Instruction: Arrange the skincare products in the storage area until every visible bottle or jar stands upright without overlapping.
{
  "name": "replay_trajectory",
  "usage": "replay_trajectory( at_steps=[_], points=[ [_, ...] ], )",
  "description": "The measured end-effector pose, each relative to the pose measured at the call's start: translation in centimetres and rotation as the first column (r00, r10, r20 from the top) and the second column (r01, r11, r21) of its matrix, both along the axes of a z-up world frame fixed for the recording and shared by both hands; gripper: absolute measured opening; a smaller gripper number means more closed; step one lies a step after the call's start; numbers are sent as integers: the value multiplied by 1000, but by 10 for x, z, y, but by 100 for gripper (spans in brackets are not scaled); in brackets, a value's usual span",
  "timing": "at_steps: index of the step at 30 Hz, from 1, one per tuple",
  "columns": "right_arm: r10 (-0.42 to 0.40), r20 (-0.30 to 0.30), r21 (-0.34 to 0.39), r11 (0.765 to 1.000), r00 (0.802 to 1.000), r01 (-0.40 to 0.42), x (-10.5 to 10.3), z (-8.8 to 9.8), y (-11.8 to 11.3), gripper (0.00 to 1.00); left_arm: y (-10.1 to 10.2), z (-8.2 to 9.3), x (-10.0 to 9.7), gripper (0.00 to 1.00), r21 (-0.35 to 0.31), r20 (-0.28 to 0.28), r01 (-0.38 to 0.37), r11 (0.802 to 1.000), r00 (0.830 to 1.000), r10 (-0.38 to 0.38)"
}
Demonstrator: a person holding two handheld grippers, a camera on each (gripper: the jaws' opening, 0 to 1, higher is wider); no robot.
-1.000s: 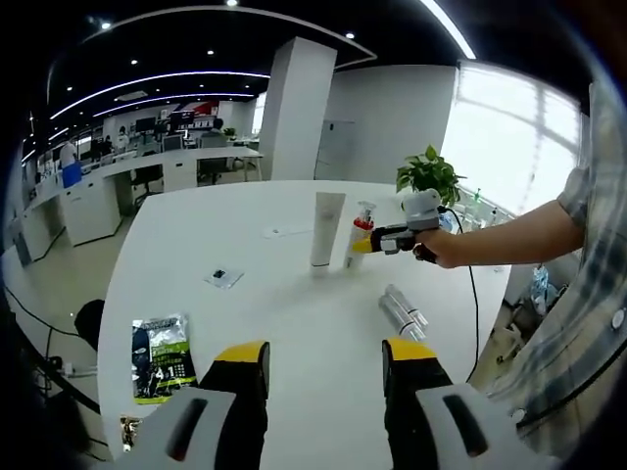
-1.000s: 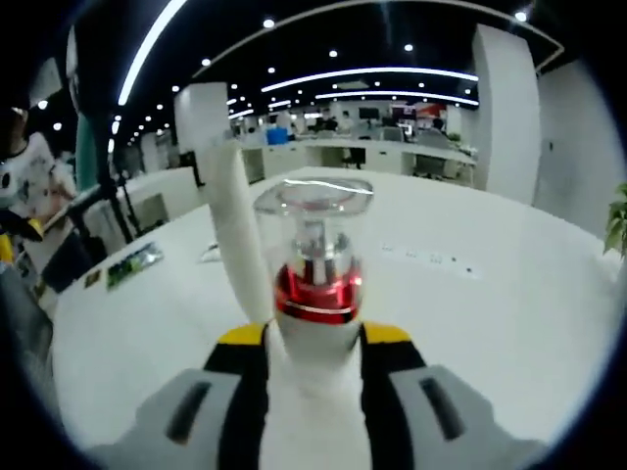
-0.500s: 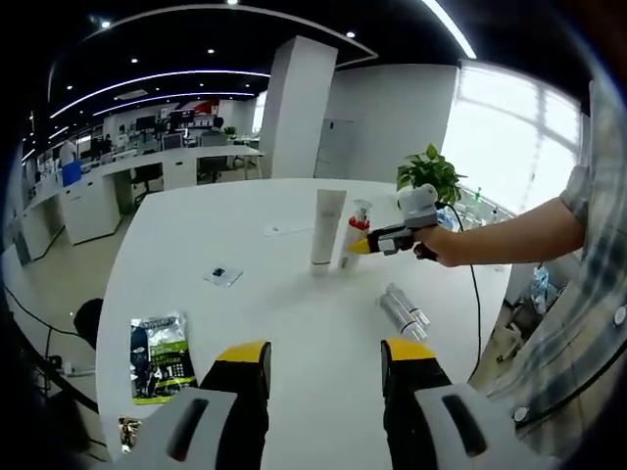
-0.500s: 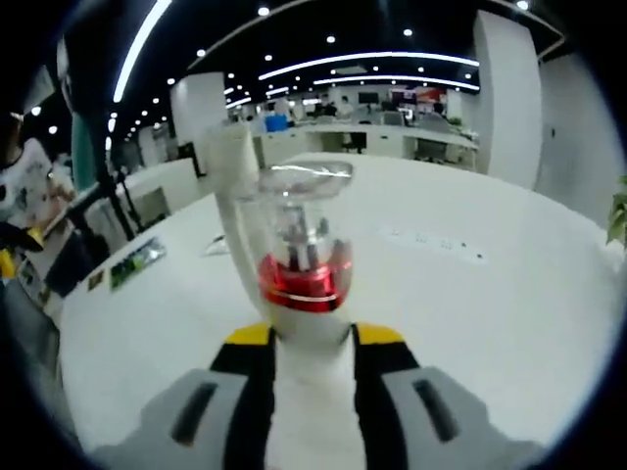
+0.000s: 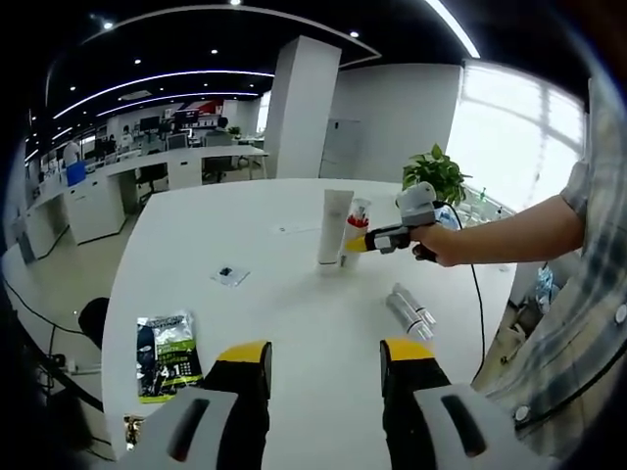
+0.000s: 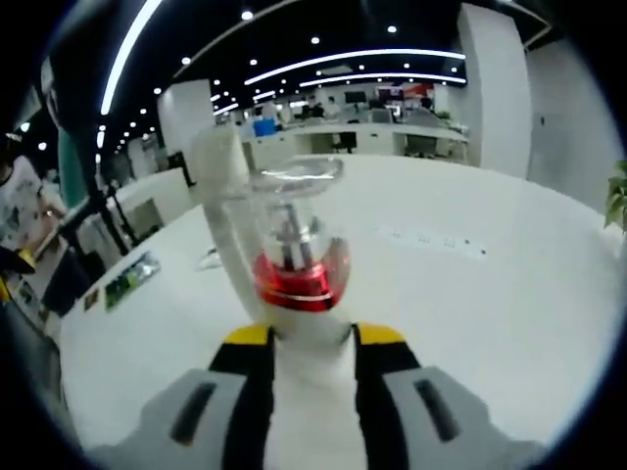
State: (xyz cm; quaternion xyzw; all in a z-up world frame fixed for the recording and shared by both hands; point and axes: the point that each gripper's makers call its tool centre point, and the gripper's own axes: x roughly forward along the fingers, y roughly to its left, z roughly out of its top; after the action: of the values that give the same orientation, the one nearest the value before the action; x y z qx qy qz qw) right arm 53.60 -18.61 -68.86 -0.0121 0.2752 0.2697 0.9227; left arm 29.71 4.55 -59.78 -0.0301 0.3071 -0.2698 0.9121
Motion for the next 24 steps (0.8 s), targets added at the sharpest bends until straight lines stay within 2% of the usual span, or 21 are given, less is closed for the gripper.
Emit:
replay_trajectory(
  at_steps=[9, 24],
  points=[
    [-19, -7, 18, 1000, 1000, 20, 6, -1, 5, 29, 3, 0, 1, 46, 3, 0, -11, 1000, 1000, 11],
    [-29, -1, 2, 1000, 1000, 29, 11, -1, 6, 29, 7, -2, -4, 46, 6, -6, -21, 1000, 1000, 22]
  ],
)
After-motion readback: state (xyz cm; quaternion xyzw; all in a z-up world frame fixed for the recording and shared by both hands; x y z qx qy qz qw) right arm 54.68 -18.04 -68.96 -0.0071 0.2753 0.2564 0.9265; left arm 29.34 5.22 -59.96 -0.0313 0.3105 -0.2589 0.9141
